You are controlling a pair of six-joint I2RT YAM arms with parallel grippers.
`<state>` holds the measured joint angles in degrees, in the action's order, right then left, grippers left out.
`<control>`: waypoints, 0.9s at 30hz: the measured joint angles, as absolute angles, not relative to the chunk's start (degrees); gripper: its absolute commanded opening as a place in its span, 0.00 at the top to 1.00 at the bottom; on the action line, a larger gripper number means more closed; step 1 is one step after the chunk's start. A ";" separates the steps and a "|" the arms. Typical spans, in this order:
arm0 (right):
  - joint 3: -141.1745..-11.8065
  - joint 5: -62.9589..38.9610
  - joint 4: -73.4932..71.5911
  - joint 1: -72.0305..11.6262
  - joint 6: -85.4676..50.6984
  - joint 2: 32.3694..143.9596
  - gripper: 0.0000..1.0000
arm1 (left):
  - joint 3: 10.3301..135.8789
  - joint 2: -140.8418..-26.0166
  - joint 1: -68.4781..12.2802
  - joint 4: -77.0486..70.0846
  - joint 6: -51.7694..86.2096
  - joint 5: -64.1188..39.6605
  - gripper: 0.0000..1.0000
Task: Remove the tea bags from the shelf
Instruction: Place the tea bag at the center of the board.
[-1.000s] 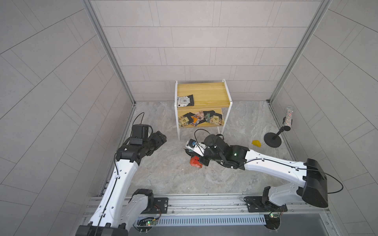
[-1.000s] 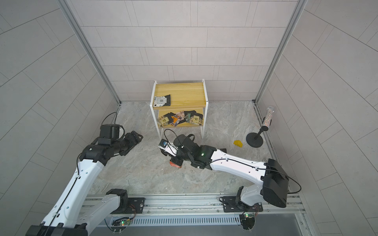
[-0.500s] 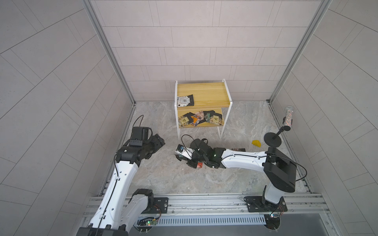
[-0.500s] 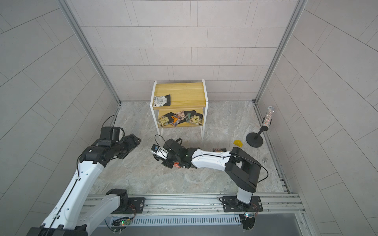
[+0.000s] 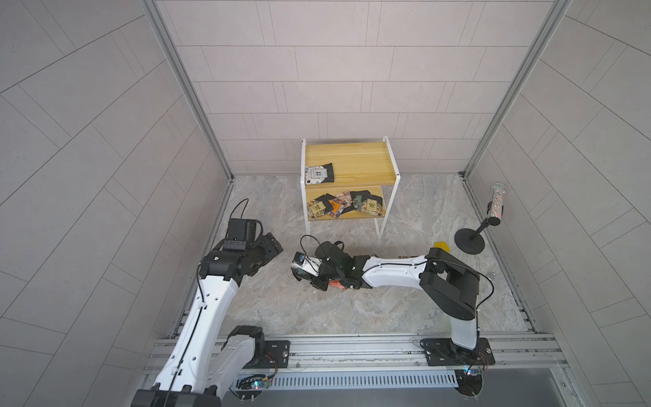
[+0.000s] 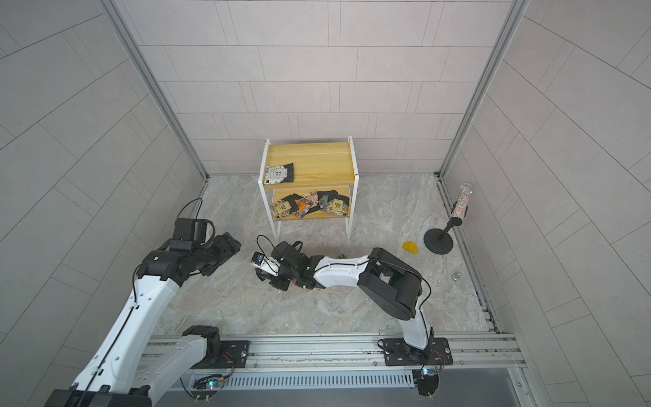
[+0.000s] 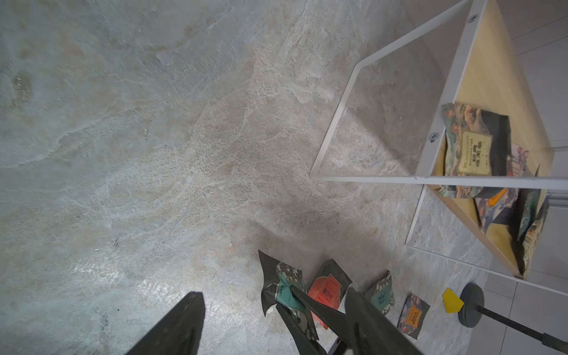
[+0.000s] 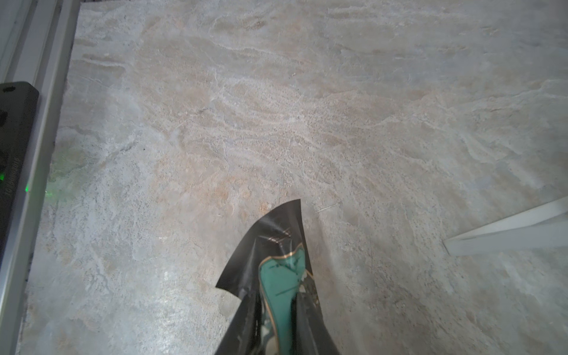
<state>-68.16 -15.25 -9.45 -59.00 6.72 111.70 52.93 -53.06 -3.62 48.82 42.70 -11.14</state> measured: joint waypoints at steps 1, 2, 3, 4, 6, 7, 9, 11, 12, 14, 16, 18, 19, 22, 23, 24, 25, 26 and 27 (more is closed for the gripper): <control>-68.34 -15.46 -9.43 -59.00 6.76 112.27 0.71 | 52.93 -53.08 -3.60 48.84 42.63 -11.03 0.20; -68.58 -15.66 -9.41 -59.00 6.72 112.88 0.70 | 52.93 -53.12 -3.62 48.84 42.61 -10.96 0.20; -68.73 -15.77 -9.43 -59.00 6.74 113.36 0.69 | 52.95 -53.17 -3.62 48.84 42.59 -10.87 0.20; -68.88 -16.01 -9.41 -59.00 6.79 113.89 0.67 | 52.97 -53.30 -3.62 48.84 42.59 -10.81 0.20; -68.90 -16.45 -9.19 -59.05 6.83 114.63 0.60 | 52.99 -53.49 -3.60 48.84 42.59 -10.70 0.20; -68.90 -16.67 -9.08 -59.09 6.92 114.78 0.57 | 52.99 -53.58 -3.62 48.84 42.59 -10.63 0.20; -68.90 -17.19 -8.78 -59.22 6.94 114.80 0.50 | 53.01 -53.74 -3.60 48.80 42.59 -10.59 0.20; -69.08 -17.74 -8.62 -59.44 6.94 114.80 0.45 | 53.01 -53.80 -3.62 48.80 42.59 -10.59 0.20; -69.12 -17.85 -8.49 -59.55 7.14 114.80 0.44 | 53.01 -53.80 -3.62 48.82 42.59 -10.59 0.20; -69.30 -18.06 -8.23 -59.81 7.46 114.80 0.41 | 53.01 -53.80 -3.60 48.82 42.59 -10.59 0.20; -69.47 -18.17 -7.75 -60.07 7.57 114.80 0.40 | 53.01 -53.80 -3.60 48.80 42.59 -10.61 0.20; -69.54 -18.24 -7.31 -60.29 7.73 114.80 0.39 | 53.04 -53.80 -3.60 48.80 42.59 -10.61 0.20; -69.54 -18.24 -7.05 -60.34 7.77 114.78 0.39 | 53.04 -53.80 -3.60 48.82 42.59 -10.61 0.20; -69.54 -18.15 -6.13 -60.38 7.90 114.48 0.39 | 53.41 -53.80 -3.60 48.90 42.06 -10.59 0.20; -69.54 -18.00 -5.61 -60.38 7.99 114.10 0.39 | 53.69 -53.80 -3.60 49.04 41.76 -10.59 0.20; -69.54 -17.89 -5.08 -60.38 8.12 113.60 0.39 | 54.02 -53.80 -3.60 49.17 41.47 -10.59 0.20; -69.54 -17.76 -4.49 -60.36 8.19 112.92 0.39 | 54.39 -53.80 -3.60 49.23 41.12 -10.57 0.20; -69.54 -17.58 -3.90 -60.38 8.21 111.92 0.39 | 54.83 -53.80 -3.60 49.30 40.82 -10.57 0.20; -69.54 -17.52 -3.38 -60.38 8.21 110.91 0.39 | 55.13 -53.80 -3.60 49.28 40.47 -10.59 0.20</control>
<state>-69.54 -17.52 -3.38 -60.38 8.21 110.91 55.13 -53.80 -3.60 49.28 40.47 -10.59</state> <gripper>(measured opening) 0.612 0.799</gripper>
